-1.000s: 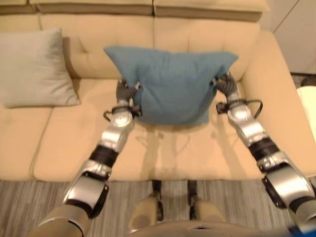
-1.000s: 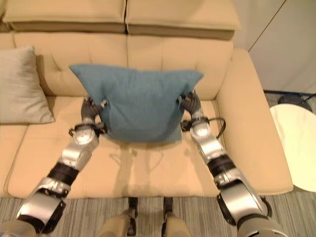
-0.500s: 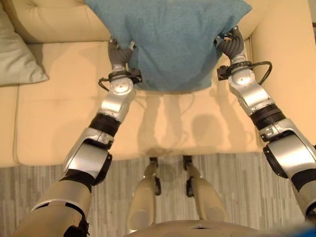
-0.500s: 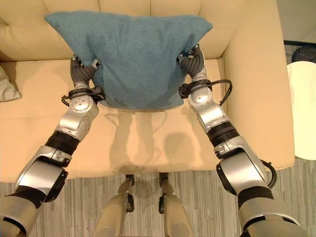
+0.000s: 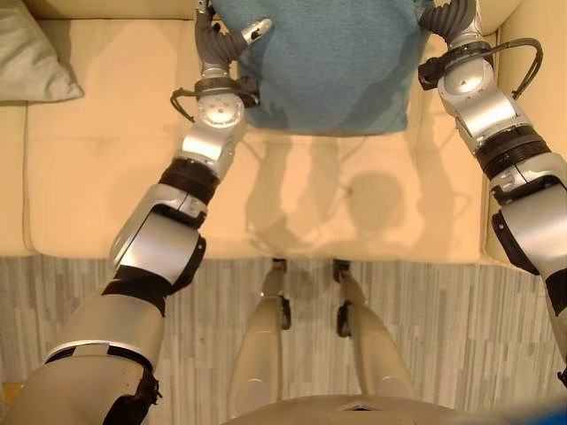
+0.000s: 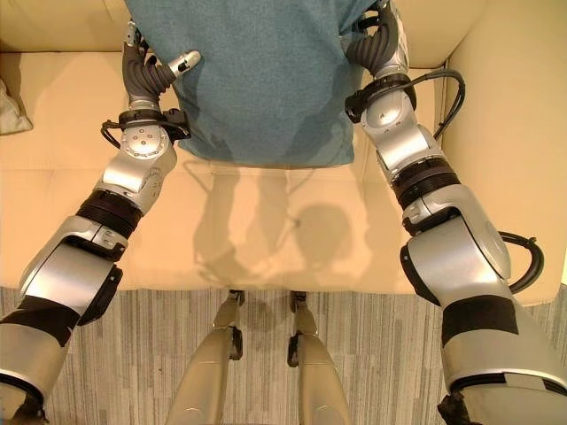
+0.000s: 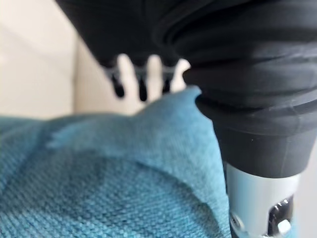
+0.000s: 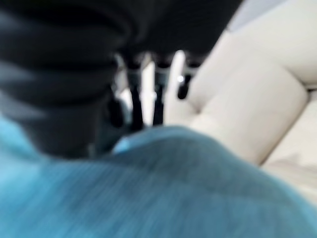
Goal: Pick up all the scattered cushions and arrange them neatly on the sofa.
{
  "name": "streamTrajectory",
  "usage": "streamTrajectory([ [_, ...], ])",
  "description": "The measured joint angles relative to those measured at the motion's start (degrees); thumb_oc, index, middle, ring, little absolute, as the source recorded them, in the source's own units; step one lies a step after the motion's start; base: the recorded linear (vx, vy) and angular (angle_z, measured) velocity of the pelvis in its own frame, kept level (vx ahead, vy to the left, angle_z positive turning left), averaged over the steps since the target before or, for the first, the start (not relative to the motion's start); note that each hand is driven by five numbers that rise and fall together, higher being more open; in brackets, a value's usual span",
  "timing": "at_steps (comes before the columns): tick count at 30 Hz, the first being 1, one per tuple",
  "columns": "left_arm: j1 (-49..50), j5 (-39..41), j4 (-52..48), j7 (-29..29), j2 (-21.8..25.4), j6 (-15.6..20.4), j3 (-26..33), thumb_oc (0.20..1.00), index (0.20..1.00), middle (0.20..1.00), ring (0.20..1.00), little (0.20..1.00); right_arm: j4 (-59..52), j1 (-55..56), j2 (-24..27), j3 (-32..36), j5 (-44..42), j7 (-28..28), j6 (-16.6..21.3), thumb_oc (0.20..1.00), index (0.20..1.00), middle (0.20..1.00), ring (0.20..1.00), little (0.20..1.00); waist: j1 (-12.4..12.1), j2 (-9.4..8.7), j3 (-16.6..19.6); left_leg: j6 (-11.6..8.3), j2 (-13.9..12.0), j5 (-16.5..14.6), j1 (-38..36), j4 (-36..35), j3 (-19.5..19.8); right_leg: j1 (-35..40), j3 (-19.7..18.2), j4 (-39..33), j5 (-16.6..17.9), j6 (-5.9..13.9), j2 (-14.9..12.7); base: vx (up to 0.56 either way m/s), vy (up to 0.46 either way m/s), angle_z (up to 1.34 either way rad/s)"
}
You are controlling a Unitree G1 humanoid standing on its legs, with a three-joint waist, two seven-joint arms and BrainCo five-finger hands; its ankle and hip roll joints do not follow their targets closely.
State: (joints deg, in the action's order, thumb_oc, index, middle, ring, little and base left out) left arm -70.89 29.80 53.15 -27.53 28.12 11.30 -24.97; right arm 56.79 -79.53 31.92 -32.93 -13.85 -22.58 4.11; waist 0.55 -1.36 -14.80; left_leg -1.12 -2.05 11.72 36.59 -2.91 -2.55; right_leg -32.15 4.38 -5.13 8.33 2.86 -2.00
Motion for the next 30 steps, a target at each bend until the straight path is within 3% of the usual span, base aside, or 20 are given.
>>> streamTrajectory([
  [5,-0.3,0.0,2.6,1.6,5.6,-0.8,-0.2,1.000,1.000,1.000,1.000,1.000,1.3,0.0,1.0,0.0,-0.6,1.2,-0.1,1.000,1.000,1.000,1.000,1.000,0.1,0.01,0.0,-0.01,0.0,0.0,-1.0,0.0,0.0,1.0,0.1,0.0,0.0,0.00,0.0,0.00,0.000,0.00],
  [9,1.8,0.6,2.5,2.7,11.0,-0.8,2.1,1.000,1.000,1.000,1.000,1.000,1.4,0.9,4.9,0.1,-0.6,2.7,-0.5,1.000,1.000,1.000,1.000,1.000,-0.2,0.01,0.0,-0.01,0.0,0.0,-2.8,-0.1,0.1,2.8,0.2,0.0,0.0,0.05,-0.1,0.00,0.008,0.02],
  [13,6.8,1.4,-0.1,3.5,12.0,-0.8,5.1,1.000,1.000,1.000,1.000,1.000,0.1,2.8,5.9,1.9,-0.7,3.5,-0.6,1.000,1.000,1.000,1.000,1.000,-0.3,0.01,0.0,-0.01,0.1,0.0,-3.7,-0.2,0.3,3.7,0.2,0.0,-0.1,0.09,-0.1,0.00,0.000,0.00],
  [21,27.6,2.7,-14.2,5.0,11.2,0.3,13.5,1.000,1.000,1.000,1.000,1.000,-7.8,17.2,9.8,9.6,-1.6,5.2,-0.8,1.000,1.000,1.000,1.000,1.000,-0.7,-0.17,-0.1,-0.03,0.1,0.0,-7.5,-1.2,0.3,6.9,0.1,0.0,-0.1,0.24,0.0,0.02,-0.012,-0.01],
  [23,37.4,2.7,-22.7,6.0,7.6,0.9,19.8,1.000,1.000,1.000,1.000,1.000,-17.3,28.9,9.2,16.8,-1.1,6.2,-0.4,1.000,1.000,1.000,1.000,1.000,-0.9,-0.26,-0.2,-0.05,0.3,0.0,-11.7,-2.3,0.3,10.8,0.2,0.0,-1.0,1.26,-0.2,0.03,-0.010,0.06],
  [24,39.9,2.7,-22.3,6.1,7.2,1.2,19.4,1.000,1.000,1.000,1.000,1.000,-16.9,31.3,9.2,16.5,-0.9,6.6,-0.4,1.000,1.000,1.000,1.000,1.000,-0.8,-0.32,-0.1,-0.08,0.4,0.0,-13.1,-2.3,0.3,12.4,0.3,0.0,-1.3,1.58,-0.4,0.07,-0.012,0.08],
  [26,45.8,2.6,-24.1,7.2,7.4,0.7,20.6,1.000,1.000,1.000,1.000,1.000,-19.6,37.4,9.2,18.4,0.3,7.3,-0.8,1.000,1.000,1.000,1.000,1.000,-1.0,-0.39,0.2,-1.87,0.1,-1.5,-15.3,-2.3,0.5,14.7,1.0,0.0,-2.4,1.95,-0.2,0.08,-0.011,0.08],
  [30,61.5,-0.7,-27.4,10.4,2.9,0.0,26.5,1.000,1.000,1.000,1.000,1.000,-27.7,55.1,3.6,27.0,5.6,10.2,-0.6,1.000,1.000,1.000,1.000,1.000,-1.0,-0.55,0.6,-2.65,0.1,-2.7,-19.9,-2.4,1.5,19.6,1.5,-0.1,-3.2,0.85,-0.1,0.08,-0.010,0.09],
])
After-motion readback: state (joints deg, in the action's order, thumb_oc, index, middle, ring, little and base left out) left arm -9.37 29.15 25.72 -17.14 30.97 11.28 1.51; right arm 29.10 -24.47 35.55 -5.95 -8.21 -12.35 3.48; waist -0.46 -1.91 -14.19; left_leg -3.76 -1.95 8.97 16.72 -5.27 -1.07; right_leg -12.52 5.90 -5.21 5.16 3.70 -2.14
